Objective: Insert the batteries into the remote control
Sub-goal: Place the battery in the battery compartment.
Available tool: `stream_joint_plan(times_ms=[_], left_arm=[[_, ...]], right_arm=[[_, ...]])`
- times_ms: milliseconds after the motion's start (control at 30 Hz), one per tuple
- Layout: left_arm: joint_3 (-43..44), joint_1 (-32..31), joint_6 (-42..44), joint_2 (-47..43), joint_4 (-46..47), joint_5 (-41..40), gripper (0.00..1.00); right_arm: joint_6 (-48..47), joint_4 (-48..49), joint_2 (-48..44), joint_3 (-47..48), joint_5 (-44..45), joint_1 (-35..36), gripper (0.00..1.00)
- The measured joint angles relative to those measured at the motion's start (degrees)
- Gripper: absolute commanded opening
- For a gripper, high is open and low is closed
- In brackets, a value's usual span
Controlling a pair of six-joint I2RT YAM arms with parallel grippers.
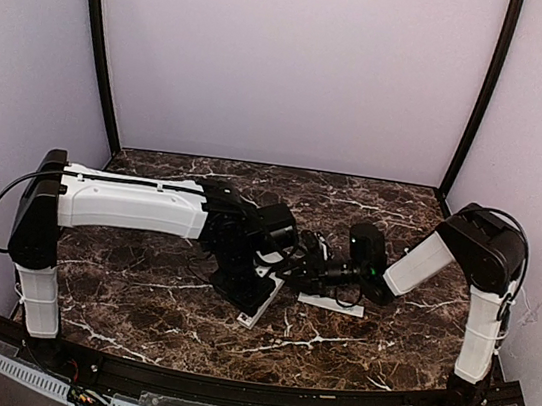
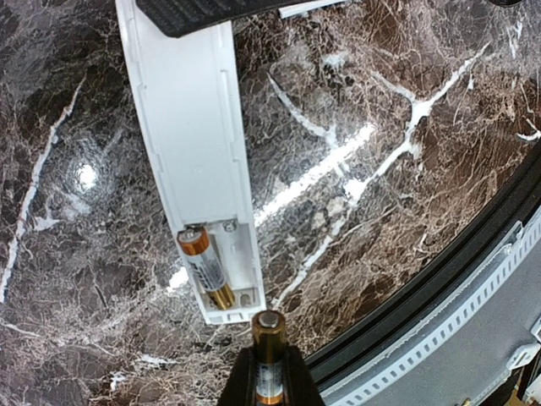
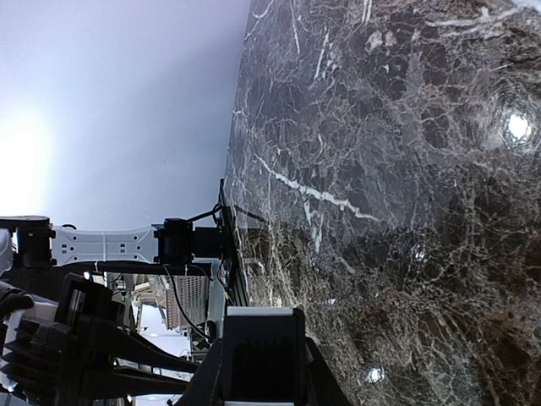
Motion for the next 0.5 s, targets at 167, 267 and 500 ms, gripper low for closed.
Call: stream_joint_plan(times_ms=[167,267,500], left_arm=[[0.11,0.28,0.63,1.53,-1.01,0.57,0.0],[0.2,0.35,0.98,2.21,-1.53,0.59,0.0],[0.61,0.94,1.4,2.64,-2.91,-0.04,0.01]], right_arm=[[1.9,2.49,1.25,0.02,-0.33,0.46,0.0],[2.97,3.76,1.9,0.02,-0.74,0.57,0.0],[4.39,5.7,2.23,0.04,-1.18,0.79,0.0]])
